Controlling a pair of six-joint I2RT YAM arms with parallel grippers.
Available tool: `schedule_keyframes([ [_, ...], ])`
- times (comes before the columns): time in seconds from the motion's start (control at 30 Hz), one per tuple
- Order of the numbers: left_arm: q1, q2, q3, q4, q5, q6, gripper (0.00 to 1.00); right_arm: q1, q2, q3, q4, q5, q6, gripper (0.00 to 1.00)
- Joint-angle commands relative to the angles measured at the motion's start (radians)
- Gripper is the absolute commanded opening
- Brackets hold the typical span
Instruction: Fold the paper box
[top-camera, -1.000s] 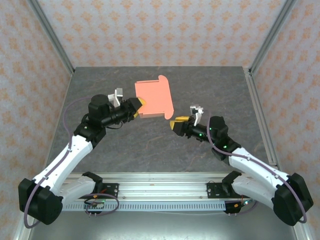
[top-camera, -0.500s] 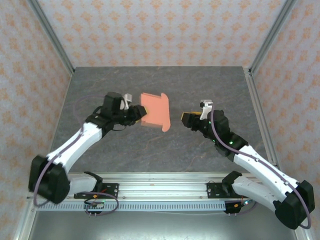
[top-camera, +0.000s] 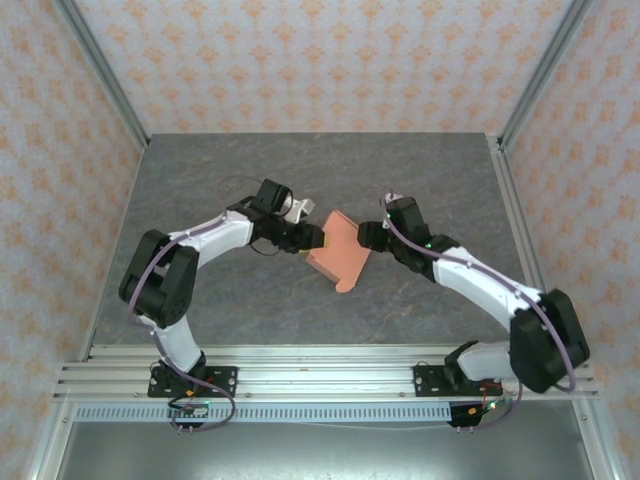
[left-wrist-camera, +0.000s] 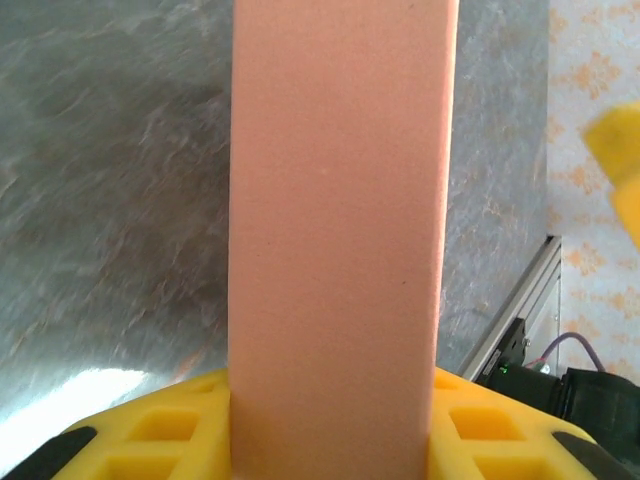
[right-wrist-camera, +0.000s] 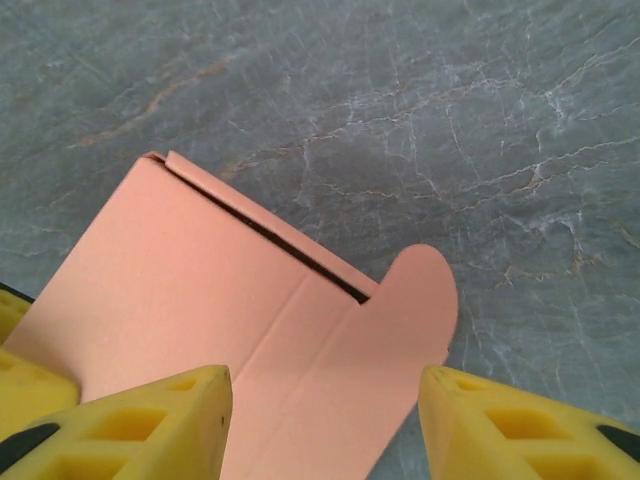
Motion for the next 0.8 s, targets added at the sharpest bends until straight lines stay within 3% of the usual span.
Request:
schedule_keyframes([
  [0.0,0.018,0.075,0.072,-0.108,0.033,0.147,0.47,-0.065,0.079,0.065,0.058,-0.182,-0.032,0.52],
  [0.17,0.065,0.213,0.228,-0.211,-0.032,0.200,0.61,-0.134,0.184,0.141,0.049,-0.302,-0.087,0.55],
  [0.27,0.082,0.265,0.337,-0.322,-0.119,0.253,0.80,-0.200,0.246,0.174,0.078,-0.453,-0.126,0.58],
  [0.4,0.103,0.238,0.403,-0.393,-0.242,0.275,1.00,-0.245,0.328,0.247,0.028,-0.536,-0.209,0.59],
  [0.5,0.103,0.146,0.375,-0.405,-0.382,0.243,1.00,-0.250,0.374,0.293,-0.020,-0.554,-0.247,0.58],
  [0.6,0.073,-0.011,0.231,-0.338,-0.491,0.162,0.97,-0.248,0.383,0.285,-0.026,-0.555,-0.228,0.58],
  [0.77,-0.099,-0.228,-0.004,-0.272,-0.712,0.017,0.92,-0.232,0.353,0.203,0.009,-0.517,-0.208,0.58],
])
